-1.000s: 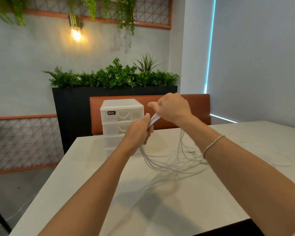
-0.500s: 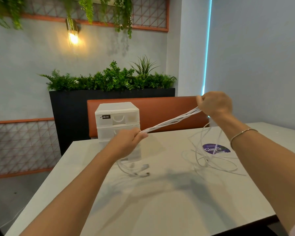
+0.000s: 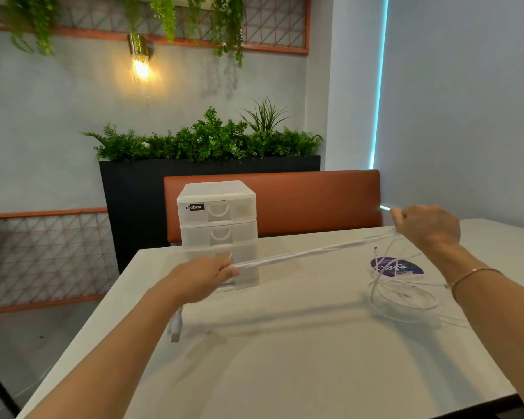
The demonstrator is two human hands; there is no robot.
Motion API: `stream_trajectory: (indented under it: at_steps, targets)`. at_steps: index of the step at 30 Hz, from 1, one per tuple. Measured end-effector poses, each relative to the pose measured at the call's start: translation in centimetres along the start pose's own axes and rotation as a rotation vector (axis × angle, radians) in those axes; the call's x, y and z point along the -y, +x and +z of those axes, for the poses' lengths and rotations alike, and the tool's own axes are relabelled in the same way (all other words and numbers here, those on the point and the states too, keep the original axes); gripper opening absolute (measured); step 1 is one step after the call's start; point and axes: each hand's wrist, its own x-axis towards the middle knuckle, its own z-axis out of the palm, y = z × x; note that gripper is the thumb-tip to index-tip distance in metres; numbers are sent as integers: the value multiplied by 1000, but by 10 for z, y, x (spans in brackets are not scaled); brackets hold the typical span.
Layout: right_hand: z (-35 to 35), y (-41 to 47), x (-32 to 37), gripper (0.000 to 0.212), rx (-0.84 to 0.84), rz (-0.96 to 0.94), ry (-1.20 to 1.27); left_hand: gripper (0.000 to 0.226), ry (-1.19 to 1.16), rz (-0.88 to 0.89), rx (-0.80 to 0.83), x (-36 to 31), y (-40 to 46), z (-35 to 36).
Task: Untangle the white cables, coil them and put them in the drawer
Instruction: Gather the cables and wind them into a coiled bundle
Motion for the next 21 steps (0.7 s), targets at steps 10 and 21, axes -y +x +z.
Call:
stream_trajectory:
  at_steps: [10,21]
  targets:
    - [45,-38,-16,42,267,125,-270,30,-121,-49,110,17,1,28]
    - [-17,-121,204,39,1056,-284,946,27,-371,-13,146,8,-1,29]
